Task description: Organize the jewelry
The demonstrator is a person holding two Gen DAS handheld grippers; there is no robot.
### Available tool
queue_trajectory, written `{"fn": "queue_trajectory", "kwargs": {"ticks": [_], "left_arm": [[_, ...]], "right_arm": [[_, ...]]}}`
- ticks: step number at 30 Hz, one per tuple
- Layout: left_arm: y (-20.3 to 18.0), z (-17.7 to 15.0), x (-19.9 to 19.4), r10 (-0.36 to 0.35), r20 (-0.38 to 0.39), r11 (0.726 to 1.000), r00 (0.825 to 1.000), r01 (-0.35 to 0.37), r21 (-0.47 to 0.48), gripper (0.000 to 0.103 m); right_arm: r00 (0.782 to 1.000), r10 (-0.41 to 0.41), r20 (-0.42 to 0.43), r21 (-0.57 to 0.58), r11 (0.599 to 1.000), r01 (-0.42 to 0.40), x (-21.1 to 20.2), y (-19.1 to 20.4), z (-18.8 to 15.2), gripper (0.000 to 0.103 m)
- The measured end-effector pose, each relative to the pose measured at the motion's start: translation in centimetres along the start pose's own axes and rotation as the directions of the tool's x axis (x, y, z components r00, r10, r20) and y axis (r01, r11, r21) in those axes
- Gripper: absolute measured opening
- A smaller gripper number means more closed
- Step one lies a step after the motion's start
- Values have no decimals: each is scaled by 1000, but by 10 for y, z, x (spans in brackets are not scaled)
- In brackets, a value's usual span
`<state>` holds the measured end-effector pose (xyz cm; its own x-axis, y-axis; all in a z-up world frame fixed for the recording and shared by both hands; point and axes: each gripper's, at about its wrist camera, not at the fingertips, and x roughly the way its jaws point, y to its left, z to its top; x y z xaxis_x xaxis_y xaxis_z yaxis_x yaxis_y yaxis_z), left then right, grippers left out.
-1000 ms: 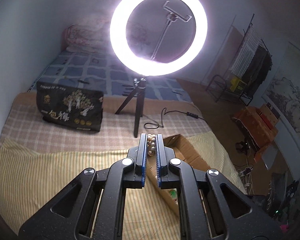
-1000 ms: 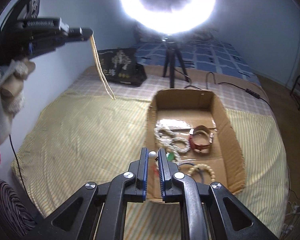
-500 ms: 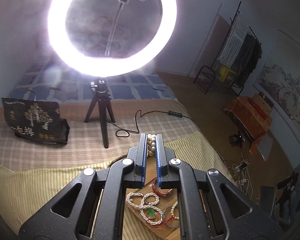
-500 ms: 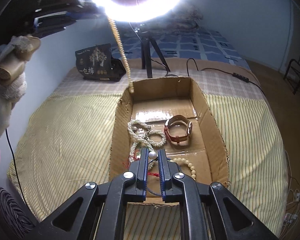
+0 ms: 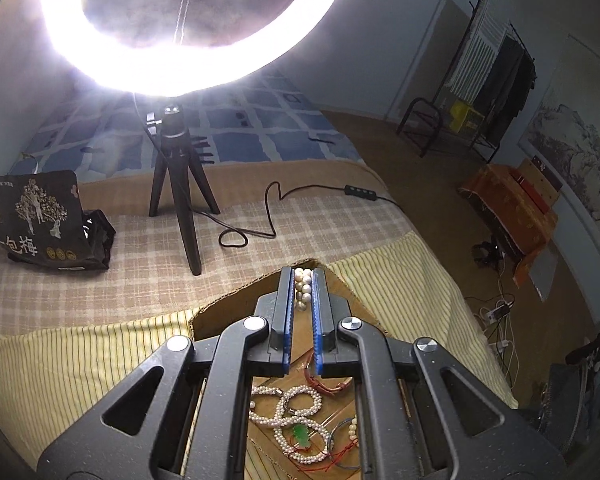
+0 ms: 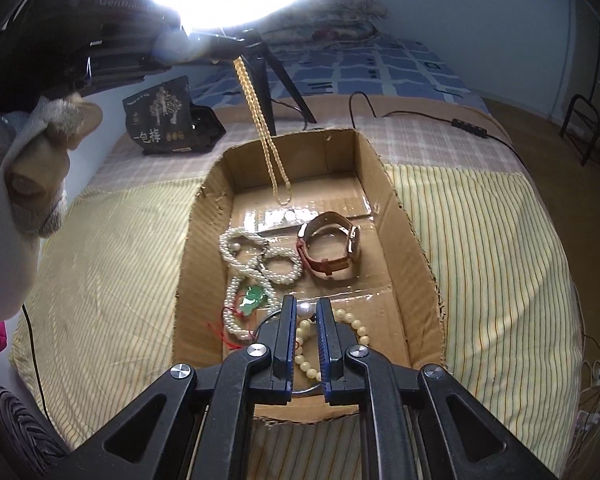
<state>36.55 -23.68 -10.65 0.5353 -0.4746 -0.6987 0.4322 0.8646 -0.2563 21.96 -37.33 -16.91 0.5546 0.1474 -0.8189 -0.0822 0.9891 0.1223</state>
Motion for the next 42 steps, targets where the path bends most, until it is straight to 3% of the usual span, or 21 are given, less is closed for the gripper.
{"fn": "queue_trajectory", "kwargs": {"ticks": [10,13,16,18,20,22,24,26,31,34,42], "left_arm": [[-11,-14,13,55,-30,996,998,-53,73,5],[-14,-15,13,55,-35,995,998,-52,83,6],[-16,-16,12,54,-37,995,998,-50,89,6],[-17,-17,12,58,-42,994,997,-54,97,6],[-18,-19,11,63,-44,993,997,-58,106,20],[-18,-21,6,75,-26,991,997,-72,112,49],[-16,-21,2,89,-8,990,996,-88,107,56],[-15,-21,-2,89,-8,991,996,-87,98,57],[-15,-22,-13,103,9,989,995,-103,105,75],[-15,-23,-22,112,19,988,994,-113,102,79],[-16,-25,-48,126,39,986,991,-129,104,80]], "right_arm": [[1000,-8,-13,-2,1000,8,5,-2,-1,9],[1000,-14,-5,-11,1000,14,3,-1,-1,25],[1000,-20,0,-25,999,20,1,3,-1,30],[1000,-28,4,-36,999,28,0,6,-1,40],[999,-40,13,-46,998,41,-2,9,-1,61],[998,-53,27,-54,997,54,-5,13,-1,68],[998,-56,34,-60,996,58,-8,16,0,71],[997,-69,43,-65,995,72,-12,18,0,81],[991,-108,77,-80,990,114,-24,26,1,93],[985,-148,91,-81,985,155,-31,30,3,100],[974,-188,128,-93,975,200,-52,42,1,102]]}}
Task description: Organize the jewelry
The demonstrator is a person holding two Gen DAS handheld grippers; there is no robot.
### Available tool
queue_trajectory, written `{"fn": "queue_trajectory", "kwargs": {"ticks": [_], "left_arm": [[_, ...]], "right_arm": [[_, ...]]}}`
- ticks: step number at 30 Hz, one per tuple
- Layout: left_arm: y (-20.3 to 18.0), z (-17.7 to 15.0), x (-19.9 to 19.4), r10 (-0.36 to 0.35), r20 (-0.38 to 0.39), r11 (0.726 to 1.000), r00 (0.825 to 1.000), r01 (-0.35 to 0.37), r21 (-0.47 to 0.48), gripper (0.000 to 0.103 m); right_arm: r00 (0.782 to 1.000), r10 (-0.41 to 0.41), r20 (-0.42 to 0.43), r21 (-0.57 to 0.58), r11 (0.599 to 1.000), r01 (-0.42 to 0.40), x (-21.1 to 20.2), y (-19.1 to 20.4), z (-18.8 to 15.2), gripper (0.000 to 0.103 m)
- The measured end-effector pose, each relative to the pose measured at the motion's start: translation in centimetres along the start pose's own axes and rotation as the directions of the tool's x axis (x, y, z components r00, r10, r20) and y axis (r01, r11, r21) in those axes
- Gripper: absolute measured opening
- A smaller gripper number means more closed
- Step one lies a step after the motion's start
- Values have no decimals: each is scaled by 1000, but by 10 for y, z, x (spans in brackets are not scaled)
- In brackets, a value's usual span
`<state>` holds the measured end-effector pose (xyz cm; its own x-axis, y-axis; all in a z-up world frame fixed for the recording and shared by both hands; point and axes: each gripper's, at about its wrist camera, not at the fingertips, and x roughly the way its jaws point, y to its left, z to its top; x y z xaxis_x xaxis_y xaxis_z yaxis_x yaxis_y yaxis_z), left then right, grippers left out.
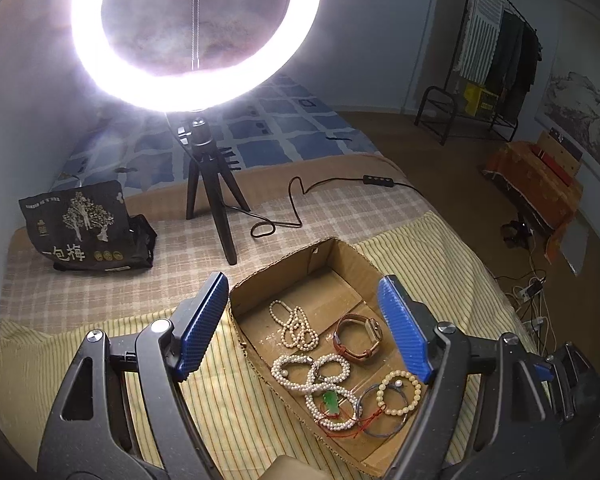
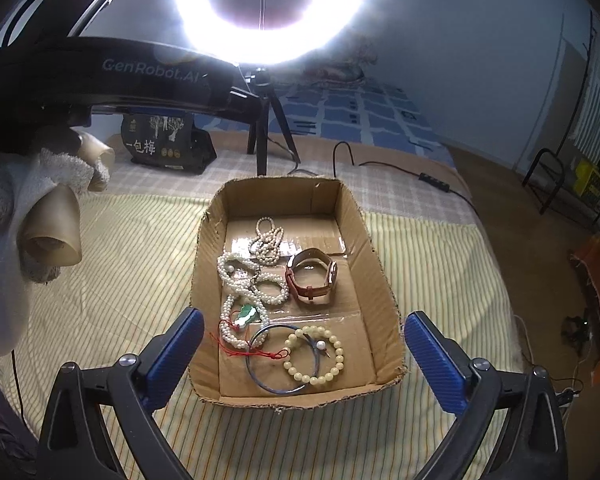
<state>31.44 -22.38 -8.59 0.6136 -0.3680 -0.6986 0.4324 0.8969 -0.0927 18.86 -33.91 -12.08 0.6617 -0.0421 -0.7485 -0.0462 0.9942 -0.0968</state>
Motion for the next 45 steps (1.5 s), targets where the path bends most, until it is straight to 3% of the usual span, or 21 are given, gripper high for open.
{"fn": "queue_trajectory", "kwargs": {"ticks": [10,23,31,45], "left_arm": [[11,-4,-48,32,57,999,998,-31,-25,80],[23,-34,-118,71,143,997,987,-66,-38,81],[33,-63,-165,104,217,994,971,-92,-65,92],[30,-111,-200,98,244,995,965,-89,-47,98]], "right_arm": [[996,-31,78,27,999,29,-39,9,3,103],[982,-79,172,16,997,77,-82,30,4,103],[970,-118,212,46,993,110,-102,31,-1,103],[954,-137,265,56,990,126,-114,41,-15,103]]}}
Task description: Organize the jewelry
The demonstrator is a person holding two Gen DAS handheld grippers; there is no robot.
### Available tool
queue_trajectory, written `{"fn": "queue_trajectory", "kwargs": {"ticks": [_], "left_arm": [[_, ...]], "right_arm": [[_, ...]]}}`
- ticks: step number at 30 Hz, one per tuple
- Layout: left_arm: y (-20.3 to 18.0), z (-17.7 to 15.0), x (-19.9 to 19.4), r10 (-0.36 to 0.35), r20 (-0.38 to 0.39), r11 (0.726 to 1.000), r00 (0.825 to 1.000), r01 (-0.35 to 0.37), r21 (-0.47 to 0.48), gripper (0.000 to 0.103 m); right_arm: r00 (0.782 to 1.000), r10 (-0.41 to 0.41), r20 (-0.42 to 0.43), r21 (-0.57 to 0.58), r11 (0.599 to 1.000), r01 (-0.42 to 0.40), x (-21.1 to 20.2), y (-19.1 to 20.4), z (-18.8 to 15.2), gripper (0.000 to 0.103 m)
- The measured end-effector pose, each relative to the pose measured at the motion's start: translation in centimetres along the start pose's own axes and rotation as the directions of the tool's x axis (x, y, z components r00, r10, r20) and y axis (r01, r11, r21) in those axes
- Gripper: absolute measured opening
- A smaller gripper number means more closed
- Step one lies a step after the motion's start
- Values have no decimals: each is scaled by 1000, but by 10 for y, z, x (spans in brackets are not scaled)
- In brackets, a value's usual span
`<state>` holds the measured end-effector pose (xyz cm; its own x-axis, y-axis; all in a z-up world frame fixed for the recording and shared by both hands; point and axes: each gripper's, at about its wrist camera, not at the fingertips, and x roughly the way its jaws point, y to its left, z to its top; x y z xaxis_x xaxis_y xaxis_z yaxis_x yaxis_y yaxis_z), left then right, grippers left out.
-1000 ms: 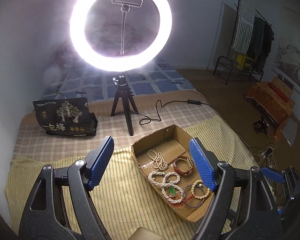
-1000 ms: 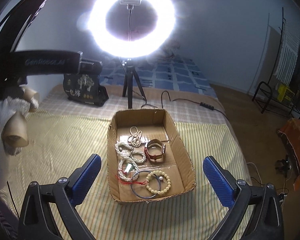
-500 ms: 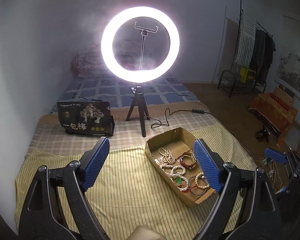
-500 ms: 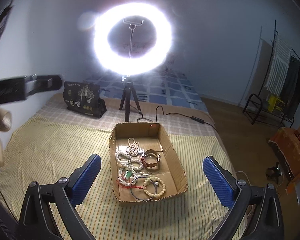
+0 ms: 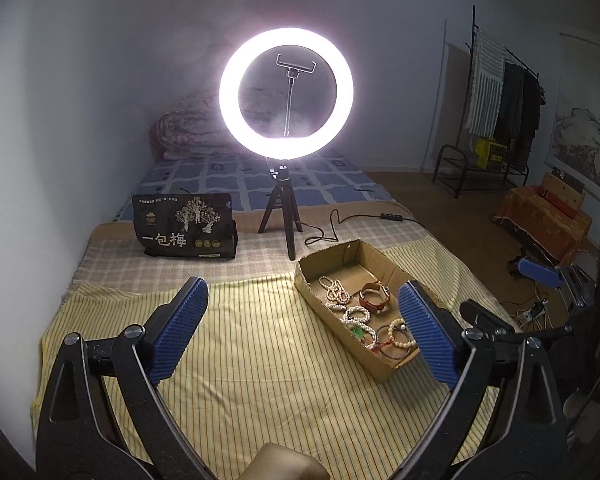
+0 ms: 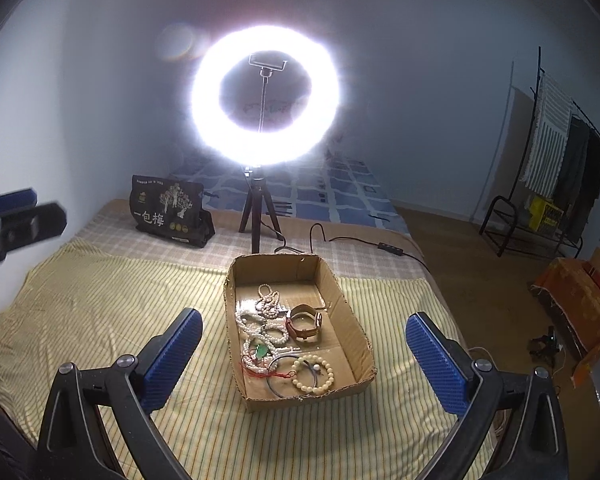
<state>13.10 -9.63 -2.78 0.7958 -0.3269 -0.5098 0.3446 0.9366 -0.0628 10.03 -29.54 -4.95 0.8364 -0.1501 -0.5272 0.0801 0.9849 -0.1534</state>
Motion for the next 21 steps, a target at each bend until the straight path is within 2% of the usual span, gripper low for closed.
{"fn": "queue_trajectory", "kwargs": {"ticks": [8,11,21], "left_arm": [[-23,-20,-6,6,-15,997,1000,-4,76,98],[-29,-27,-7,14,-4,995,1000,-14,96,103],[-29,-34,-1,51,-10,993,999,-49,110,103]], "right_arm": [[1000,-12,4,-2,1000,12,3,-1,-8,103],[1000,-12,-3,8,1000,12,6,-3,-10,103],[999,-38,-17,69,997,39,17,-20,-16,103]]}}
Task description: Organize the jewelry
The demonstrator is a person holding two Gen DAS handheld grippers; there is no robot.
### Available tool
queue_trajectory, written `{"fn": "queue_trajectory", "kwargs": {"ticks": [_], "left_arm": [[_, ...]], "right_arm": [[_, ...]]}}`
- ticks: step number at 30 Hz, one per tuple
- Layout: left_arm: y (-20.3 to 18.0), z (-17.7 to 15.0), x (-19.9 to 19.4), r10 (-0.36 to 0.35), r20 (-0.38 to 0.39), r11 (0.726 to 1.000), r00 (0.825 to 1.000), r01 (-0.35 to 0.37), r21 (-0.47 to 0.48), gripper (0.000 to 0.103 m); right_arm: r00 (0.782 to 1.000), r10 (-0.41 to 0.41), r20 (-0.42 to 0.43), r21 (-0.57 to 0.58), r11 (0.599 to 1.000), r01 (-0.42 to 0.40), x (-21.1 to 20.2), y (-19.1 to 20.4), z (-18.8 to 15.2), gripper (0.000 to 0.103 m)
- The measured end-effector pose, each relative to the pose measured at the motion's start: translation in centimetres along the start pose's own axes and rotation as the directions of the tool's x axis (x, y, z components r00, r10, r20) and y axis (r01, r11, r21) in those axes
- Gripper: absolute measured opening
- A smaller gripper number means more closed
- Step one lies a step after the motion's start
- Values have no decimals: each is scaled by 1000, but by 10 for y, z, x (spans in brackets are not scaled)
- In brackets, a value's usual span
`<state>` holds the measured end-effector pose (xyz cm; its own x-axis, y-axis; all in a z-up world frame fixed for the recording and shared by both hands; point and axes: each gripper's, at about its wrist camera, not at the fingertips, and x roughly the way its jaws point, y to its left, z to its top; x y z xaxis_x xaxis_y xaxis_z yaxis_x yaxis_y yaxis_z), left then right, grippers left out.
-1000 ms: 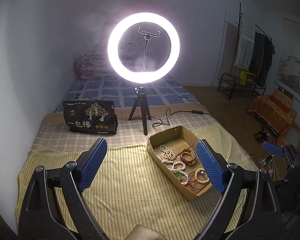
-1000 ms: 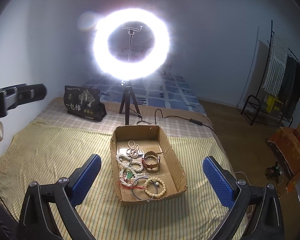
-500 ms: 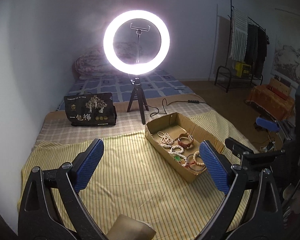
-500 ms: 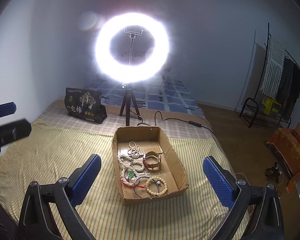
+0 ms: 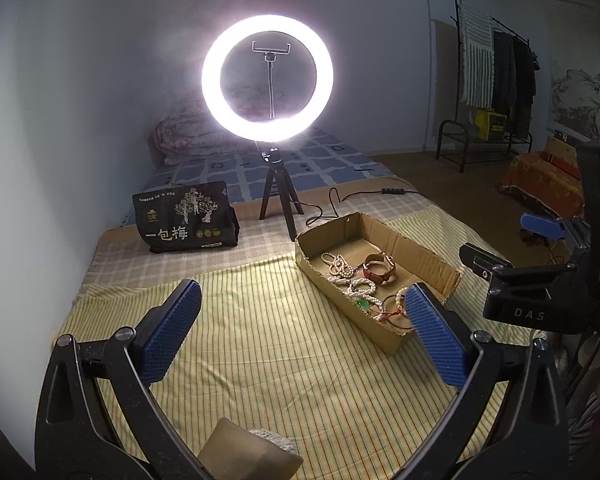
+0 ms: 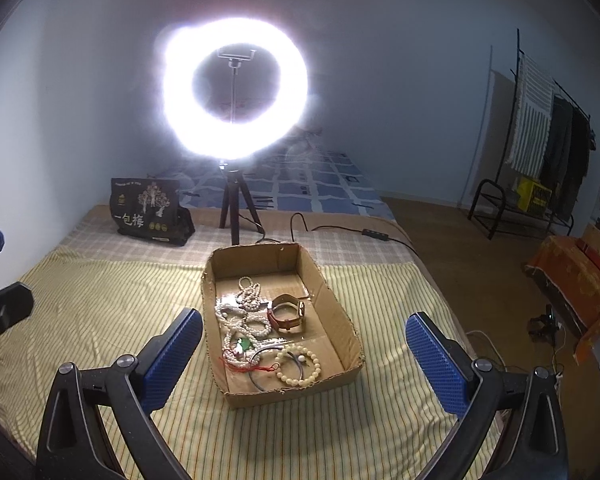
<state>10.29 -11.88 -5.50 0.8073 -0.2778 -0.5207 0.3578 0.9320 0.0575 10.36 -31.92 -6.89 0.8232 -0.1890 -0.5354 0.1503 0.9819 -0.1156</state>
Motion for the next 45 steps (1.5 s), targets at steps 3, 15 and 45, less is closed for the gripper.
{"fn": "queue_trajectory", "kwargs": {"ticks": [3,15,45], "left_arm": [[1,0,0,0,1,1000,1000,0,-1,103],[0,-1,1,-5,-5,1000,1000,5,4,103],[0,-1,1,1,-1,1000,1000,-1,2,103]], "right_arm": [[1000,-2,-10,13,1000,3,3,-3,-2,103],[1000,-12,-17,7,1000,12,3,-3,-6,103],[999,-13,-31,8,1000,14,5,-4,-6,103]]}}
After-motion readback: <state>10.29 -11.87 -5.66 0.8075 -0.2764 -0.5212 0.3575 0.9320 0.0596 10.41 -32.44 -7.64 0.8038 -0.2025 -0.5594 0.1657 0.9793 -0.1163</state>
